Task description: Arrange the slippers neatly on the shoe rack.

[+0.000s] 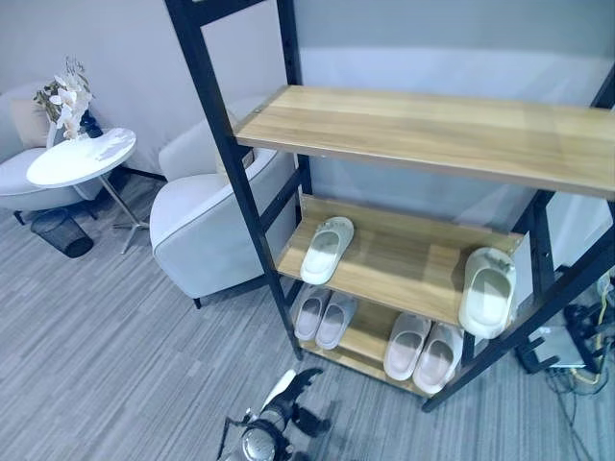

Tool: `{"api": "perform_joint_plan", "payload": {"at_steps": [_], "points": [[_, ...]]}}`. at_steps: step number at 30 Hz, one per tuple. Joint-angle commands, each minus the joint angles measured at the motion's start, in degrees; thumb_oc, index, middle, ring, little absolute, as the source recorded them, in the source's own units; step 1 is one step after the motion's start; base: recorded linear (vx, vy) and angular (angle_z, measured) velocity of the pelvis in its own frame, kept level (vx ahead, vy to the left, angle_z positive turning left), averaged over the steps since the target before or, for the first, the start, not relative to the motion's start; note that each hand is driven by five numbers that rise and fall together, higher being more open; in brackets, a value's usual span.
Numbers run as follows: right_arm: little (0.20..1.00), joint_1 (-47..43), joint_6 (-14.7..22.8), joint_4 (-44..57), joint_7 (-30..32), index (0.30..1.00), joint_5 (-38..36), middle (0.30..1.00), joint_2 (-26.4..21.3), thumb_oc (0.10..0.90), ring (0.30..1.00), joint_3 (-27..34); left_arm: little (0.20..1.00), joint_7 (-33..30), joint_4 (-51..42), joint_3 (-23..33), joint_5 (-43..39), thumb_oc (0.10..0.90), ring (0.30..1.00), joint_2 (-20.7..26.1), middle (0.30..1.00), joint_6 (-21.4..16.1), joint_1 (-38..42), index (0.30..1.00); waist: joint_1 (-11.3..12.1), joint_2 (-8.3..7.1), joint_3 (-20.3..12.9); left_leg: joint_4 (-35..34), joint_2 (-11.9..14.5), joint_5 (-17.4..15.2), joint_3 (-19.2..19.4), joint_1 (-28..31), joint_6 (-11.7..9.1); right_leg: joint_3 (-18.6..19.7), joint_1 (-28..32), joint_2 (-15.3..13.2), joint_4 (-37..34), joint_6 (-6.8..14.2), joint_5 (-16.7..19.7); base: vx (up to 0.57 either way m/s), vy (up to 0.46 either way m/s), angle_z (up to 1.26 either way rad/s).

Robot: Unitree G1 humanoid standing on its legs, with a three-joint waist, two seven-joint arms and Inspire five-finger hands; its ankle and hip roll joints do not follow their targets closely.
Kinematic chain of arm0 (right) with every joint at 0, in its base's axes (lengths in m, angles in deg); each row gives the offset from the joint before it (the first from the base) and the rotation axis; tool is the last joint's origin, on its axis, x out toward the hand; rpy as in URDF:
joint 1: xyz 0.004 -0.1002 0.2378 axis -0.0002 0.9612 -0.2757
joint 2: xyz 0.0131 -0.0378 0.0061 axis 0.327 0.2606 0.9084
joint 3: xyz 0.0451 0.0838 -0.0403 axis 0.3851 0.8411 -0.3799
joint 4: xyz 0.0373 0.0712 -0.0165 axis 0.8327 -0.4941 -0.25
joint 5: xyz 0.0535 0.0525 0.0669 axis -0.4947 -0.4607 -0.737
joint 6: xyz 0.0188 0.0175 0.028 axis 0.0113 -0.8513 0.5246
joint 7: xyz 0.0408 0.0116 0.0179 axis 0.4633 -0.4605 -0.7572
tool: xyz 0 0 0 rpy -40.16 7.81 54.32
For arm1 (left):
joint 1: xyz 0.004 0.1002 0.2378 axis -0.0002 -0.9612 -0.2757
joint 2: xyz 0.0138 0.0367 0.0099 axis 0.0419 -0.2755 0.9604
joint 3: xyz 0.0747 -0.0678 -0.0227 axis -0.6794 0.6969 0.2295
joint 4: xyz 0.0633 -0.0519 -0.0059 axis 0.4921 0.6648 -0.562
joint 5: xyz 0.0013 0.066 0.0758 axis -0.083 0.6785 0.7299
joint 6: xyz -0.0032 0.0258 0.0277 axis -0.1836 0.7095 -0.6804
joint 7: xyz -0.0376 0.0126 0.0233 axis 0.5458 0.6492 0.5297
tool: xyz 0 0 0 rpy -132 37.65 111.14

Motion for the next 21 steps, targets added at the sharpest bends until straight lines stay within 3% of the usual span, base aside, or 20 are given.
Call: {"api": "perform_joint_plan", "payload": {"at_steps": [1,4,6,7,8,11,12,13,16,21], "points": [[0.9,-0.1,0.6,0.7,1.5,0.9,2.2,0.9,-2.4,0.8,0.9,-1.0,0.9,5.0,-8.1,1.4,-3.2,0.8,0.9,4.2,0.9,-4.3,2.0,0.9,2.4,-0.45,-1.3,1.9,1.4,-1.0,-2.9,-1.7,0.1,2.9,2.8,0.2,2.3,6.6,-3.0,0.2,0.025,-0.62],[0.9,0.5,-0.7,1.4,0.7,0.9,3.9,0.9,-2.5,0.8,0.9,-0.7,0.9,7.3,-18.7,0.6,-2.7,0.8,0.9,8.8,0.9,-3.9,4.3,0.9,2.3,-0.74,-2.2,0.3,1.6,-0.9,-2.7,0.2,0.7,3.2,4.1,-0.1,2.4,6.7,-4.4,0.19,0.067,-0.32],[0.9,0.5,-0.6,2.4,1.0,0.9,6.9,0.9,-2.1,0.8,0.9,-1.4,0.9,6.3,-25.4,1.5,-0.8,0.8,0.9,12.4,0.9,-5.3,5.7,0.9,2.9,-0.62,-0.7,0.5,1.7,-1.9,-3.3,0.4,1.8,2.3,1.2,0.1,11.4,7.9,-5.4,0.04,0.105,0.05],[0.9,-1.6,-0.9,3.7,0.4,0.9,7.2,0.9,-2.5,0.8,0.9,-1.7,0.9,5.4,-28.7,2.1,-1.4,0.8,0.9,14.5,0.9,-6.1,7.4,0.9,1.8,0.5,2.1,2.1,3.0,-2.4,-3.7,-0.3,2.5,2.4,-7.3,-0.5,26.9,13.0,-1.2,-0.05,0.087,-0.05],[0.9,-1.7,-0.7,4.1,0.4,0.9,7.3,0.9,-2.5,0.8,0.9,-1.7,0.9,5.0,-29.4,2.2,-1.5,0.8,0.9,14.6,0.9,-6.3,7.9,0.9,1.6,0.79,2.3,2.1,3.1,-3.1,-4.3,0.3,2.6,2.5,-8.2,-1.2,28.8,13.0,-2.1,-0.02,0.051,-0.02],[0.9,-2.0,0.0,5.4,1.5,0.9,8.3,0.9,-2.1,0.8,0.9,-1.6,0.9,4.4,-32.7,2.8,-1.6,0.8,0.9,15.3,0.9,-7.3,9.8,0.9,1.3,1.74,2.2,1.5,3.9,-3.9,-5.5,1.3,2.0,0.8,-8.3,-6.6,21.4,11.1,-3.7,0.08,-0.063,0.4],[0.9,-1.9,0.2,5.5,1.8,0.9,8.6,0.9,-2.1,0.8,0.9,-1.9,0.9,4.0,-34.1,3.3,-1.7,0.8,0.9,15.6,0.9,-7.3,10.3,0.9,1.4,1.65,2.0,1.1,4.1,-4.7,-5.4,2.1,1.8,-0.2,-8.6,-8.6,18.1,10.5,-3.7,0.08,-0.114,0.22],[0.9,-1.8,0.0,5.4,1.8,0.9,8.7,0.9,-1.6,0.8,0.9,-1.6,0.9,4.4,-34.4,3.1,-3.0,0.8,0.9,15.8,0.9,-7.7,10.6,0.9,0.8,0.46,1.5,2.0,3.1,-4.9,-5.7,1.5,1.6,0.1,-5.7,-9.3,10.7,10.9,-2.0,0.12,-0.122,0.0],[0.9,0.2,-0.8,4.2,1.7,0.9,11.0,0.9,-0.8,0.8,0.9,-3.0,0.9,5.3,-39.1,6.1,-5.8,0.8,0.9,16.4,0.9,-7.5,8.0,0.9,1.9,-0.89,-1.8,-0.4,3.3,-5.2,-4.7,3.6,1.0,0.3,-1.0,-8.4,2.7,11.2,0.2,0.16,-0.108,0.08],[0.9,2.6,-1.2,3.4,1.8,0.9,12.3,0.9,-0.7,0.8,0.9,-3.6,0.9,5.0,-43.5,6.9,-7.7,0.8,0.9,16.3,0.9,-7.4,7.9,0.9,1.7,-0.91,-3.2,-5.7,4.6,-3.2,-5.6,6.9,0.0,-0.8,2.8,-6.7,-1.9,10.7,0.9,0.1,-0.07,0.11]]}}
